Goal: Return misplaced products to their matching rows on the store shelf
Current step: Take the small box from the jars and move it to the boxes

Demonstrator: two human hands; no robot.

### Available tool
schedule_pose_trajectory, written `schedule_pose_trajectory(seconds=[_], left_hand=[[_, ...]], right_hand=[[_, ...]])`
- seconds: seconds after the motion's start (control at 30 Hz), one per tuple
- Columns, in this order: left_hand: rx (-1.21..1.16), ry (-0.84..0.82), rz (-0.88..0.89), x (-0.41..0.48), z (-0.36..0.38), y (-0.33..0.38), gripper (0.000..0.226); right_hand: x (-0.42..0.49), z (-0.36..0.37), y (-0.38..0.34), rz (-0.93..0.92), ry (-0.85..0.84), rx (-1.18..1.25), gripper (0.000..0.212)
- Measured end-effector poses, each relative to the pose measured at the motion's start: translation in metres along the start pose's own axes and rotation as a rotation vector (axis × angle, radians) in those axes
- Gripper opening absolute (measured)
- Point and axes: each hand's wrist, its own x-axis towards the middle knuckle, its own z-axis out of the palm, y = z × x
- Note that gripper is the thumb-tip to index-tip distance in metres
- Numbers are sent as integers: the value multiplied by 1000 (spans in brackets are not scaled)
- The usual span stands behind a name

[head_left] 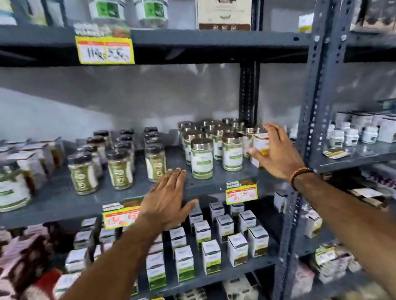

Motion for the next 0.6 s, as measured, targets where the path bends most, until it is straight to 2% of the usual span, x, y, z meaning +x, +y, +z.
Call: schedule_pose_trajectory(seconds=[0.17,0.37,0.6], left_hand=[[164,38,14,1,35,-7,93],[165,70,26,2,40,-9,92],[154,90,18,1,45,-8,85]], right_hand=[[9,25,20,104,-24,-31,86],[18,46,31,196,-17,12,76],[10,40,27,238,81,103,70]])
